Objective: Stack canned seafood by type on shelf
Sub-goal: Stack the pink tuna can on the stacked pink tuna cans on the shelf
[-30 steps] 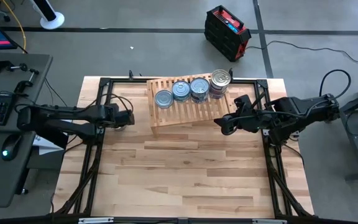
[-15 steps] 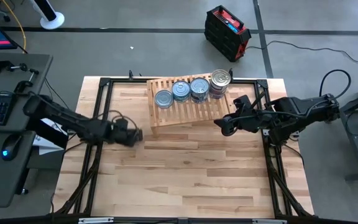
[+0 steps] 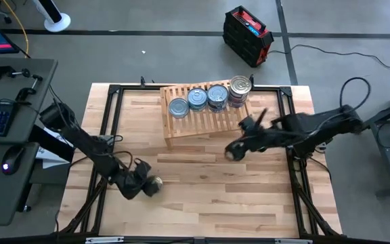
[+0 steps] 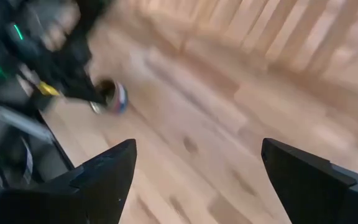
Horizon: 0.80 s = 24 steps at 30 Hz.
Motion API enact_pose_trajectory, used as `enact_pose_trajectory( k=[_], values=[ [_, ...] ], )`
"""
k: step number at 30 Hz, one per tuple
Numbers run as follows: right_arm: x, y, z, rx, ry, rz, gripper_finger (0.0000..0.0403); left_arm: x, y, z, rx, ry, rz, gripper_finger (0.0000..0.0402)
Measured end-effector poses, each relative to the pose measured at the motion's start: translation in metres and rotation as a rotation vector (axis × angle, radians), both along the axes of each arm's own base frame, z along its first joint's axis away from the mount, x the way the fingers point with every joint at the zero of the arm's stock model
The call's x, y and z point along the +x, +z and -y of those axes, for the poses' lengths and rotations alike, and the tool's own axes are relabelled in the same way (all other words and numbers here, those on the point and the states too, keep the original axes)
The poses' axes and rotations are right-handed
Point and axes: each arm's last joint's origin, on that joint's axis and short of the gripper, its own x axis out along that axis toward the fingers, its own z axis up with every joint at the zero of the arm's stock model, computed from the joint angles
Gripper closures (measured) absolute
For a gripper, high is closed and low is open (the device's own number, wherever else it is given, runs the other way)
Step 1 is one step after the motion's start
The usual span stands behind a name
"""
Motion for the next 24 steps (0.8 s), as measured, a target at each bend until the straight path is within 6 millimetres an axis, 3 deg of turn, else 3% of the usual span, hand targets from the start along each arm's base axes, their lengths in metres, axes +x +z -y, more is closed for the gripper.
enact_pose_trajectory(
  k=[4, 8, 14, 19, 24],
  values=[
    [0.021, -0.025, -0.018, 0.011, 0.096, -0.115, 0.0066, 0.024, -0.001, 0.003, 0.054, -0.097, 0.051, 0.0401],
    [0.026, -0.039, -0.034, 0.012, 0.113, -0.176, 0.0066, 0.06, 0.001, 0.005, 0.182, -0.198, 0.058, 0.0401],
    [0.012, -0.044, -0.049, 0.03, 0.054, -0.258, 0.0066, 0.128, -0.001, 0.012, 0.366, -0.368, 0.082, 0.0402],
    [-0.005, -0.047, -0.06, 0.048, -0.029, -0.35, 0.0066, 0.187, 0.004, 0.007, 0.471, -0.504, 0.132, 0.0402],
    [-0.016, -0.048, -0.067, 0.054, -0.08, -0.385, 0.0066, 0.207, 0.027, 0.001, 0.539, -0.638, 0.142, 0.0402]
  ],
)
